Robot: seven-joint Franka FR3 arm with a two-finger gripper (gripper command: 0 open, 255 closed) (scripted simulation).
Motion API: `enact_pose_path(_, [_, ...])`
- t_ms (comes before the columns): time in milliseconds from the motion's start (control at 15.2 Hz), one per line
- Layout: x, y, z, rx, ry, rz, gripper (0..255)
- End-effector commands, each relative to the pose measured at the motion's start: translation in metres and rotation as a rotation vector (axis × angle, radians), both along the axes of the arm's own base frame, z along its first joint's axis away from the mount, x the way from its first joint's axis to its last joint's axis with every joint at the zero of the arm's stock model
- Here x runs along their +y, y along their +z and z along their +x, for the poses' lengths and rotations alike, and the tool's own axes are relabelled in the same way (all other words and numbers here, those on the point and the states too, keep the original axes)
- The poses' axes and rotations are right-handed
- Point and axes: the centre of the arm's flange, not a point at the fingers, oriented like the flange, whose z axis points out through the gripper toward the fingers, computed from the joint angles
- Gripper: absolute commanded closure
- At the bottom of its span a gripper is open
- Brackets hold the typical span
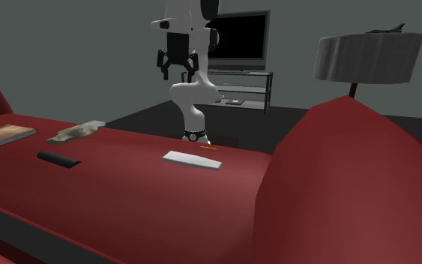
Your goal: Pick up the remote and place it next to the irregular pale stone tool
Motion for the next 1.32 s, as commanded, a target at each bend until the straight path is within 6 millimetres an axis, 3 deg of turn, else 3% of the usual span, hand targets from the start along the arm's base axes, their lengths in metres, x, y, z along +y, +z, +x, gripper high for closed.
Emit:
enact_pose_path(0, [0.000, 0.000, 0.000, 0.000, 0.000, 0.000, 0])
enact_pose_path(594, [0.003, -0.093, 0.067, 0.020, 0.620, 0.039, 0])
enact_pose_path(1254, [0.054, -0.197, 0.121, 0.042, 1.309, 0.083, 0])
